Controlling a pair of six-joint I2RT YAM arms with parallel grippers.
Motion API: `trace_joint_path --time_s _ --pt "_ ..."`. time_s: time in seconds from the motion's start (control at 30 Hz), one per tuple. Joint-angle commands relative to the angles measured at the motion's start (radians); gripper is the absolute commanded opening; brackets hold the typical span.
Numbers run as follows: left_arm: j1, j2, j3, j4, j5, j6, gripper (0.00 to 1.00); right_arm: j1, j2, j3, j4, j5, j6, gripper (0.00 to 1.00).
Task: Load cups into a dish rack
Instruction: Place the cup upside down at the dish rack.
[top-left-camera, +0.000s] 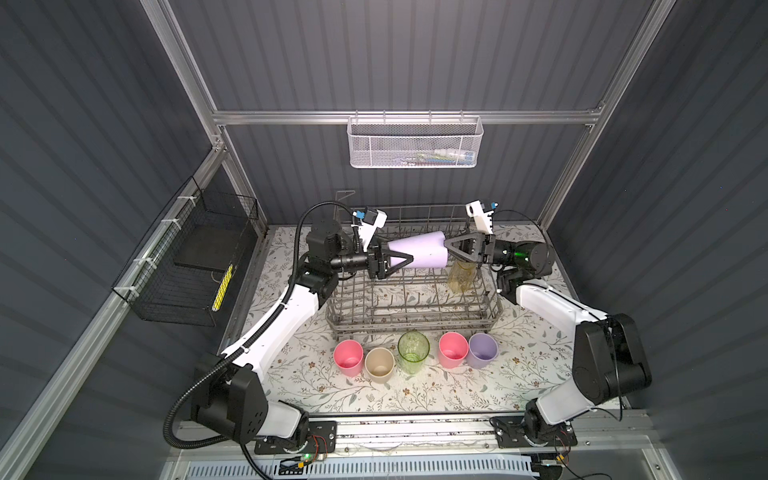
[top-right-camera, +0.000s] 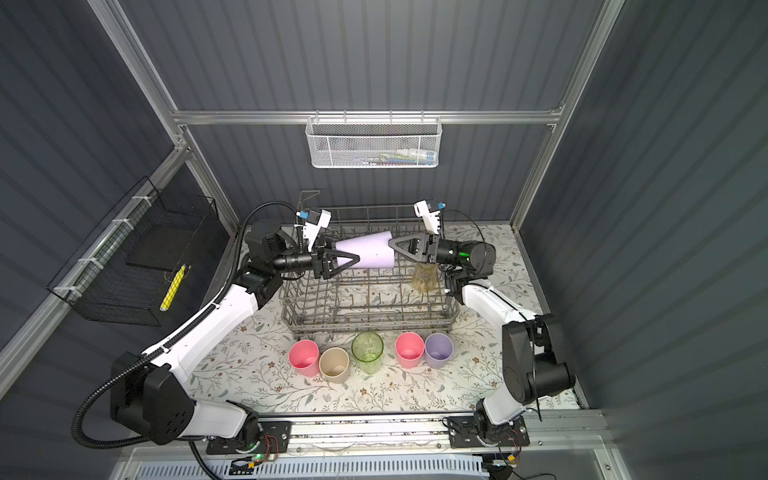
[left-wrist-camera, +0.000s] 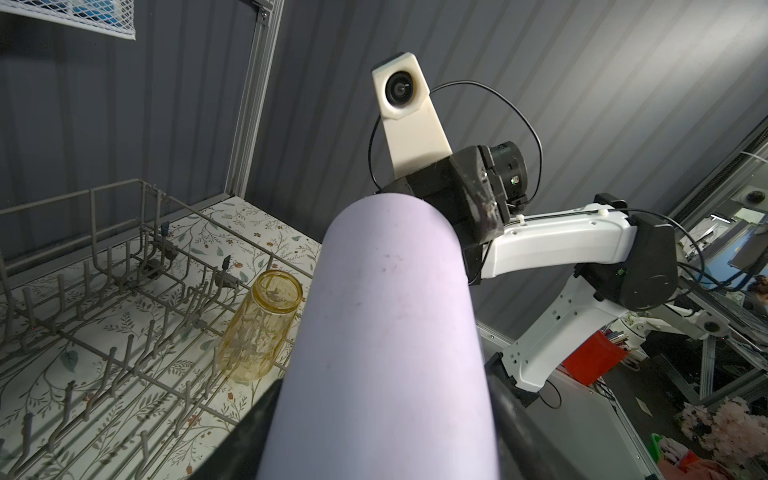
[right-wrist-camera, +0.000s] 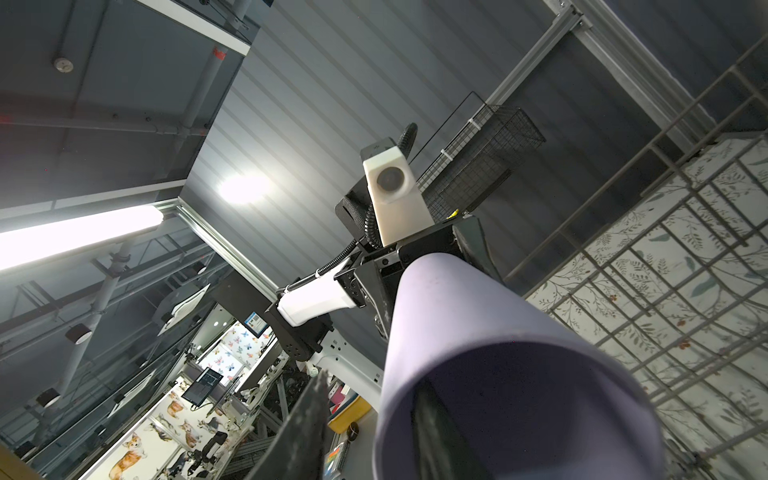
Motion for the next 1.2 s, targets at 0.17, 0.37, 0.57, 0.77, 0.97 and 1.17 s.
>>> trace_joint_path --time_s 0.17,0.37,0.57,0.77,0.97,1.17 --pt "-0.004 -0.030 0.049 -0.054 -0.086 0.039 0.40 -0.095 -0.098 -0.075 0.039 0.011 -0.010 0.40" --pt "-0.003 0.028 0.202 -0.333 -0.273 0.146 0.40 -0.184 -0.224 -0.151 -0.211 0.010 -0.186 0.41" --pt "-0.004 0.181 0.446 -0.628 -0.450 0.206 0.40 -0.189 -0.458 -0.052 -1.314 0.196 -0.948 0.42" --pt "-0.003 0.353 0.681 -0.925 -0.646 0.250 0.39 -0.185 -0.571 0.036 -1.772 0.529 -1.247 0.41" --pt "-0.002 0.473 0.828 -1.120 -0.762 0.253 0.38 -0.187 -0.608 -0.017 -1.811 0.592 -1.269 0.42" --pt "-0.003 0.510 0.878 -1.228 -0.846 0.264 0.37 -0.189 -0.600 -0.037 -1.823 0.612 -1.289 0.42"
